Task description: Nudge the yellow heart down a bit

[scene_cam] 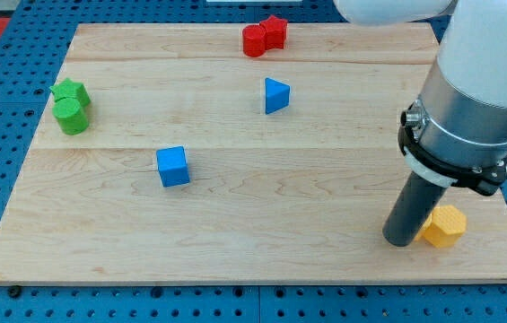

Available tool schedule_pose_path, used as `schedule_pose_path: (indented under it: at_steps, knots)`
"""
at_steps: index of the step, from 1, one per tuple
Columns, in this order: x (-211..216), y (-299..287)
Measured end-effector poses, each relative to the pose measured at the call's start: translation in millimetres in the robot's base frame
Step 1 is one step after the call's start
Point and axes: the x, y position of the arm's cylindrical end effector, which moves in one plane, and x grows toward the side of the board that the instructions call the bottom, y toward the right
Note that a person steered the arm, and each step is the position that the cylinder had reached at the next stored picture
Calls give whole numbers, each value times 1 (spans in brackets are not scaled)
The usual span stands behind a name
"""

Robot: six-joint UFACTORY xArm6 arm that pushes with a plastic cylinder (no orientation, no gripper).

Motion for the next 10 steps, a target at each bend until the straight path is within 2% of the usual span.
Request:
schedule_pose_path:
  at_steps: [4, 6, 8, 10]
  knots:
    - [-33, -31]
    - [-63, -24]
    - [-63, 20]
    - [-51, 20]
